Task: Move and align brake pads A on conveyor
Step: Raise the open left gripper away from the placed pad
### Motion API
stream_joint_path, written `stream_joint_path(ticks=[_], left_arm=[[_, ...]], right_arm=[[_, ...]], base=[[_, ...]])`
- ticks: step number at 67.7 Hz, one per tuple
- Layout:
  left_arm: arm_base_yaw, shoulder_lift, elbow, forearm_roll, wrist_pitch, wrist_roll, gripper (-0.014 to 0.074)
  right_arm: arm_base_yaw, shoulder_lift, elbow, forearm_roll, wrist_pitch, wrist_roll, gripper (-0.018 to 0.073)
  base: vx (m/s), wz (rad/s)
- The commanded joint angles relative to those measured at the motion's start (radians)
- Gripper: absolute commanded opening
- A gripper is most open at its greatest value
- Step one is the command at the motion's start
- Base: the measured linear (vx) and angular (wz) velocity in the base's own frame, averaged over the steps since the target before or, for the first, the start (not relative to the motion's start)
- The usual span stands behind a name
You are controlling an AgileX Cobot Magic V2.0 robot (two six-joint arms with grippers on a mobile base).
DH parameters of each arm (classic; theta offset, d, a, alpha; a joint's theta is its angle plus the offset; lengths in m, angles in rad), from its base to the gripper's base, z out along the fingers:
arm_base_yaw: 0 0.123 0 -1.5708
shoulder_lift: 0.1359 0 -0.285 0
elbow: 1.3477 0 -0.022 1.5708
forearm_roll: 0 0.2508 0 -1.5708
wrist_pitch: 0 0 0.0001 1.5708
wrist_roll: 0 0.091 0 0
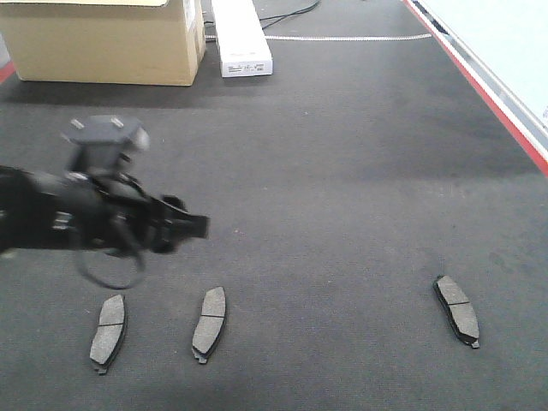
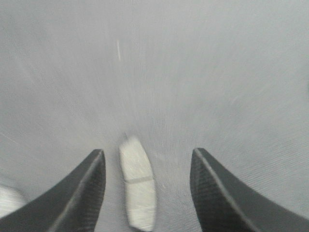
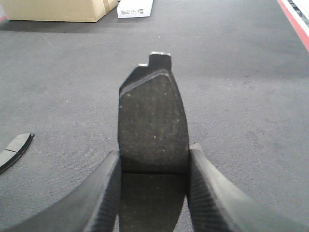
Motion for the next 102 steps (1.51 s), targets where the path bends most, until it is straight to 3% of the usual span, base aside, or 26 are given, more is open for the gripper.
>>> stream_joint_path(ticks=[1,17,55,71,102], left_arm=[[-0.004,-0.132,-0.003,0.058,-0.031,-0.012,0.0394],[-0.004,-0.425,0.129,0.121,-0.034,-0.008,0.0394],[-0.004,-1.065,0.512,0.082,0.019,0.024,0.0394],[-0.004,-1.168,0.566,0.075,0.027,0.025,0.0394],[-0.004,-1.168,0.566,0.079,0.036,0.024,0.0393]], right_arm=[[-0.004,0.012,-0.028,-0.026,-0.095,-0.007,-0.0004],[-0.004,0.012,-0.028,-0.026,-0.095,-0.007,-0.0004],[-0.004,0.012,-0.028,-0.026,-0.095,-0.007,-0.0004],[-0.004,0.012,-0.028,-0.026,-0.095,-0.007,-0.0004],[-0.004,0.012,-0.028,-0.027,-0.103,-0.006,-0.0004]], base=[[0.00,0.00],[0.00,0.00],[0.00,0.00],[0.00,0.00],[0.00,0.00]])
